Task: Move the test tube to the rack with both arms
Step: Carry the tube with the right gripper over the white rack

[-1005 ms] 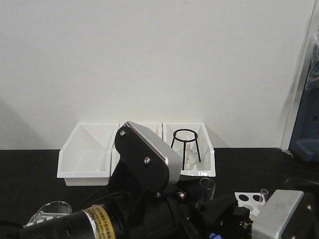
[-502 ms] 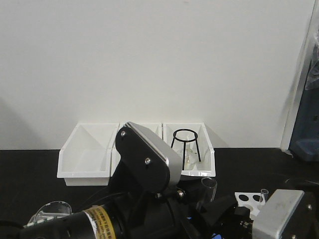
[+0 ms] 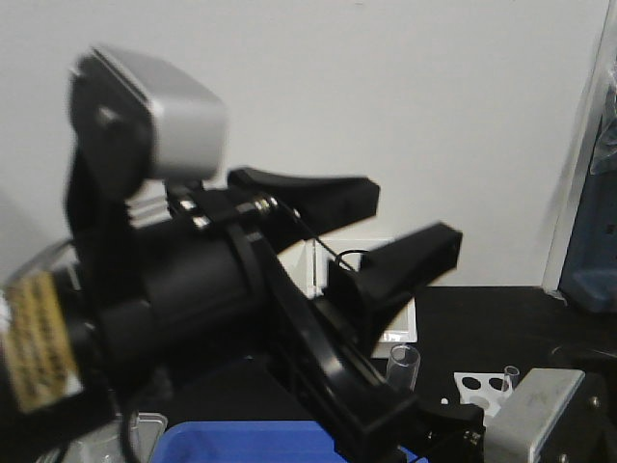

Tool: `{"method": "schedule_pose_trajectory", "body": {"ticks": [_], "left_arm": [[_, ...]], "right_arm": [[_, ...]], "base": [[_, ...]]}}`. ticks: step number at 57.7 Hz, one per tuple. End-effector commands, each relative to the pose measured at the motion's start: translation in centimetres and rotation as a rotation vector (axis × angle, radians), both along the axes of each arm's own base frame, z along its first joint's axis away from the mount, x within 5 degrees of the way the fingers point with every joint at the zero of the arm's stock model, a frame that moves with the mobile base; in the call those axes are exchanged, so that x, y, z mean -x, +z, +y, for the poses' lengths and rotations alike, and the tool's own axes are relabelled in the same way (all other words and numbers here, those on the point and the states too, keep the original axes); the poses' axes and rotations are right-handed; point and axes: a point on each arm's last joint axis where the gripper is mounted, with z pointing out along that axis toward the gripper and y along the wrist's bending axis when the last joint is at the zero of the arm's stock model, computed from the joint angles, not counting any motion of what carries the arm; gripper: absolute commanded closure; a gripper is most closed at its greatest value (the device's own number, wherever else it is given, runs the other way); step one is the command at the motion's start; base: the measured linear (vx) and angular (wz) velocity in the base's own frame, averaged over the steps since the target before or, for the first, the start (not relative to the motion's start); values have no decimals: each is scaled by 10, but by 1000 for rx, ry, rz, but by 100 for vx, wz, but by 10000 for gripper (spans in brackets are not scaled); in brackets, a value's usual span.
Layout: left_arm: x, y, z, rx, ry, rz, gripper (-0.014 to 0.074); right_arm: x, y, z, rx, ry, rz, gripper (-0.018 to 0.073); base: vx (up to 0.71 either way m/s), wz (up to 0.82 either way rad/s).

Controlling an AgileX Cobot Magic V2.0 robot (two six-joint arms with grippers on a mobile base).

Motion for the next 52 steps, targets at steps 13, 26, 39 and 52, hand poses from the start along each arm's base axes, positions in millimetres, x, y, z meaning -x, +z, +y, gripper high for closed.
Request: {"method": "schedule_pose_trajectory", "body": {"ticks": [13, 26, 39, 52], "left_arm": [[24, 39, 41, -21, 56, -99, 365], [27, 37, 49, -61, 80, -62, 606], [27, 38, 49, -49, 76, -63, 603], [27, 37, 49, -57, 79, -56, 603]], "right_arm": [[-19, 23, -23, -73, -143, -107, 567], [-46, 28, -73, -9, -403, -227, 567], [-66, 14, -91, 27, -475, -274, 567], [-82, -22, -95, -40, -479, -315, 567]], "base": [[0, 0], [0, 0], [0, 0], [0, 0]]}}
